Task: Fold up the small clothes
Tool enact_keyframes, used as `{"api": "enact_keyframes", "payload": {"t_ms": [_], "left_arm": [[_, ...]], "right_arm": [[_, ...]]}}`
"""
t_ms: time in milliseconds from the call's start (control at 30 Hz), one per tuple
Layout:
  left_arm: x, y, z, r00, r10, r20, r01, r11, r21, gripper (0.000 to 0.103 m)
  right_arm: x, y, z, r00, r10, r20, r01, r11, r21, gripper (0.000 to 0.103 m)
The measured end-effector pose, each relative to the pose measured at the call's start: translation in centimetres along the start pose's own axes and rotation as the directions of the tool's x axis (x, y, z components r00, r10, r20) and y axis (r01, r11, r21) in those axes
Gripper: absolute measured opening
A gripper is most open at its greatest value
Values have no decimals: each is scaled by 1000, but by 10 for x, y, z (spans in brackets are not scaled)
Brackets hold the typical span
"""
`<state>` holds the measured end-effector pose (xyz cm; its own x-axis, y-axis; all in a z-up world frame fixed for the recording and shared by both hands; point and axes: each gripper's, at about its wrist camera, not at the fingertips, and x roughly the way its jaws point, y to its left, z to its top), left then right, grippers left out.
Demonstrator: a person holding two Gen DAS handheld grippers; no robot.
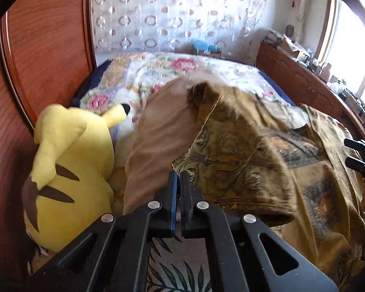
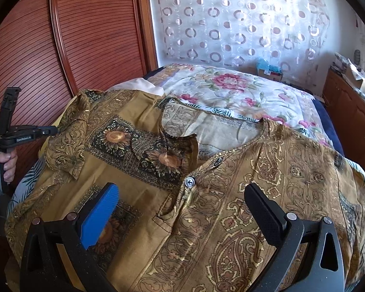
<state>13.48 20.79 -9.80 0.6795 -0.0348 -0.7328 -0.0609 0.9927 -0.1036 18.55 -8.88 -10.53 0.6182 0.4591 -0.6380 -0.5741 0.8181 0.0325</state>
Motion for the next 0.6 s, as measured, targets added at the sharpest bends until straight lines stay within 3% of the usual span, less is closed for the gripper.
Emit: {"api": "enact_keyframes", "payload": {"t_ms": [233,500,600], "left_arm": [[-20,-36,34,994,-96,58,93,994,51,2],[-20,-123,97,958,-275,83,253,945,208,1],[-12,-147,116,952,-295,78,269,931,246,2]], "right_arm": [[-6,-2,-1,1000,-5,12,5,1000,10,103],[-19,-13,-4,998,-51,26,50,998,29,103],[-24,-16,-4,997,-66,30,65,997,33,103]]}}
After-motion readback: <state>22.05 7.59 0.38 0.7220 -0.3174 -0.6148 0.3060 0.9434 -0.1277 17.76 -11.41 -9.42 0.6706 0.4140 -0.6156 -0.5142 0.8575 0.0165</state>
